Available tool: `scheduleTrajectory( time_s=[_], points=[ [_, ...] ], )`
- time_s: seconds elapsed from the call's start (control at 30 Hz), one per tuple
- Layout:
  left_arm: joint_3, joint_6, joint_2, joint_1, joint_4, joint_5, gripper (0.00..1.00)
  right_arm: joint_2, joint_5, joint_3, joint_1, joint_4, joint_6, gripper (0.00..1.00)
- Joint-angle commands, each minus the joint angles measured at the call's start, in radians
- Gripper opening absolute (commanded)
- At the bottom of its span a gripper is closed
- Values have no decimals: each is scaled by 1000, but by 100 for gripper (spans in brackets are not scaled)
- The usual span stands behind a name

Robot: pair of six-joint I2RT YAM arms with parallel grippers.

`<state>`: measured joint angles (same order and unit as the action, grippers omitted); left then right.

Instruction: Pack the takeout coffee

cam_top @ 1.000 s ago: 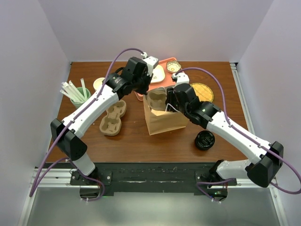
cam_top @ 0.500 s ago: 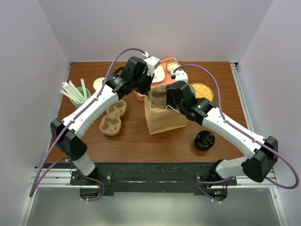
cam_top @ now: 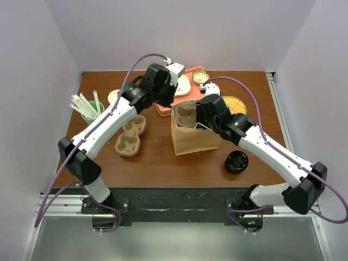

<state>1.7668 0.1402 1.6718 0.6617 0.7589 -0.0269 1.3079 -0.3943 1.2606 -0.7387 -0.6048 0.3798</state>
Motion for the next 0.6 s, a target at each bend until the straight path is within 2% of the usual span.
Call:
scheduleTrajectory(
  time_s=[0.0,0.03,0.23,0.4,0.57],
  points=[
    [63,22,12,-1,-1,-12,6,16,20,-6,9,-121,-50,34],
    [66,27,12,-1,-1,-8,7,20,20,-6,9,-125,-55,35],
    [72,39,3,1,3,-31,27,40,-41,-1,9,-121,-85,40],
    [68,62,-30,-1,29,-24,31,51,-77,-6,7,-90,-82,38],
    [-3,131,-66,1,37,-7,35,68,-90,2,9,-87,-82,38]
  ],
)
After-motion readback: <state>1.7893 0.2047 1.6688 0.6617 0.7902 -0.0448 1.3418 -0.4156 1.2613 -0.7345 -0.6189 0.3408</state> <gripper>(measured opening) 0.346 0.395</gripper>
